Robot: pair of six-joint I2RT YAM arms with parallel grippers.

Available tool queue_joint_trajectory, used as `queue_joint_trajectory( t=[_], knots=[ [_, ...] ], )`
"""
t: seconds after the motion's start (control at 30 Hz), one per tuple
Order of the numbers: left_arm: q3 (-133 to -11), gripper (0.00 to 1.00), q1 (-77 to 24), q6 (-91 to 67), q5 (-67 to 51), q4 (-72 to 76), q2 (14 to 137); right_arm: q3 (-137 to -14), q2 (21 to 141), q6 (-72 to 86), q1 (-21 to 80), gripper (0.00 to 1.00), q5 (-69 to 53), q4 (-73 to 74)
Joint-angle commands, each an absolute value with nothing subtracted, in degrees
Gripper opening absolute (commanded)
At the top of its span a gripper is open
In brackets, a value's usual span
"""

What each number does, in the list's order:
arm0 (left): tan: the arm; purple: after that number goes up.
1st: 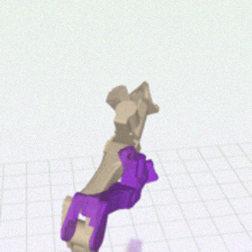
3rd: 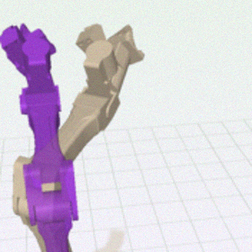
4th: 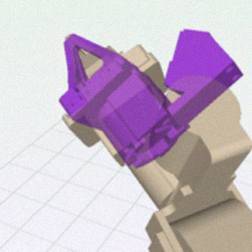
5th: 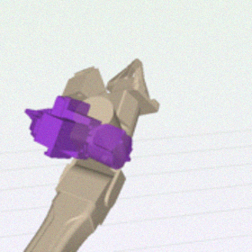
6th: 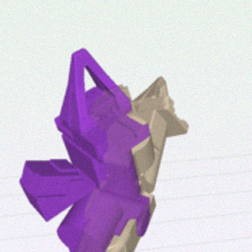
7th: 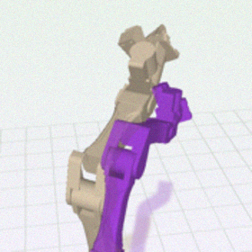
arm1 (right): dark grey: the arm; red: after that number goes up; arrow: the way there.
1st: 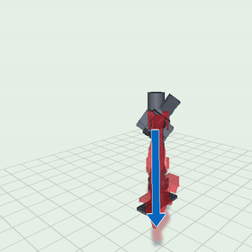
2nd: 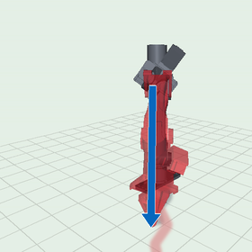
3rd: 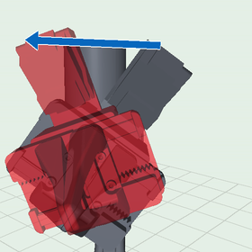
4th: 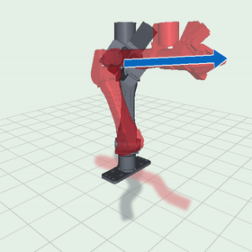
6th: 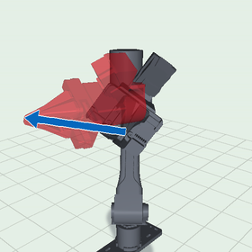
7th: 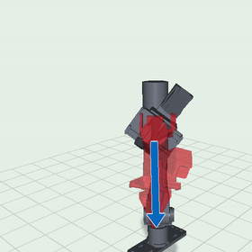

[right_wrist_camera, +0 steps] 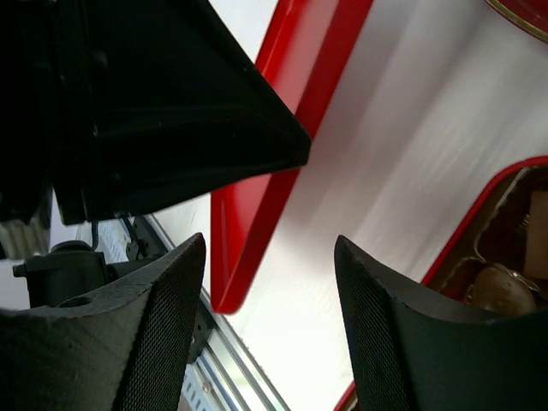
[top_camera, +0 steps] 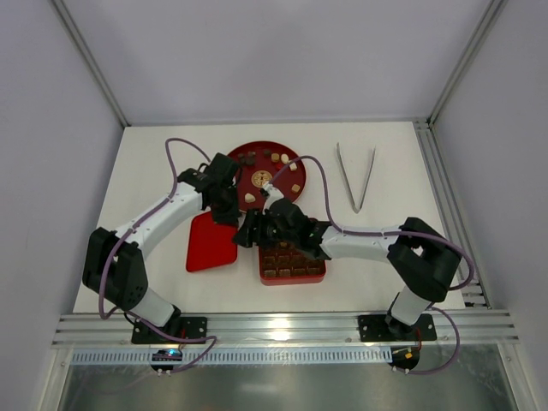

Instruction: Pack the chocolate

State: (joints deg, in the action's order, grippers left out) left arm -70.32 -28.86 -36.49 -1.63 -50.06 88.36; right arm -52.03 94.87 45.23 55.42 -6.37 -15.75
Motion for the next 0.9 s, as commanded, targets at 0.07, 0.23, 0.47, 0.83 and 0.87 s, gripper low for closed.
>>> queue_joint_trajectory(
  t=[0.07, 0.23, 0.47, 0.83, 0.87],
  knots=[
    [-73.2, 0.00, -28.8, -38.1, -5.1, -49.2, 87.3, -55.3, 97.2, 47.6, 56.6, 0.62, -3.4, -23.6],
    [-73.2, 0.00, -28.8, -38.6, -5.7, -48.6, 86.9, -56.2, 99.4, 48.2, 57.6, 0.59, -2.1, -24.5],
    [-73.1, 0.00, -28.8, -39.4, -6.9, -47.9, 86.9, -56.4, 102.0, 49.3, 58.3, 0.53, -1.4, -26.1],
    [-73.2, 0.00, -28.7, -40.4, -5.2, -47.4, 86.1, -51.6, 102.0, 51.3, 59.7, 0.49, 2.8, -31.0],
    [-73.0, 0.00, -28.5, -40.6, -5.1, -47.3, 86.1, -50.8, 102.0, 51.7, 59.9, 0.49, 3.2, -31.5]
  ],
)
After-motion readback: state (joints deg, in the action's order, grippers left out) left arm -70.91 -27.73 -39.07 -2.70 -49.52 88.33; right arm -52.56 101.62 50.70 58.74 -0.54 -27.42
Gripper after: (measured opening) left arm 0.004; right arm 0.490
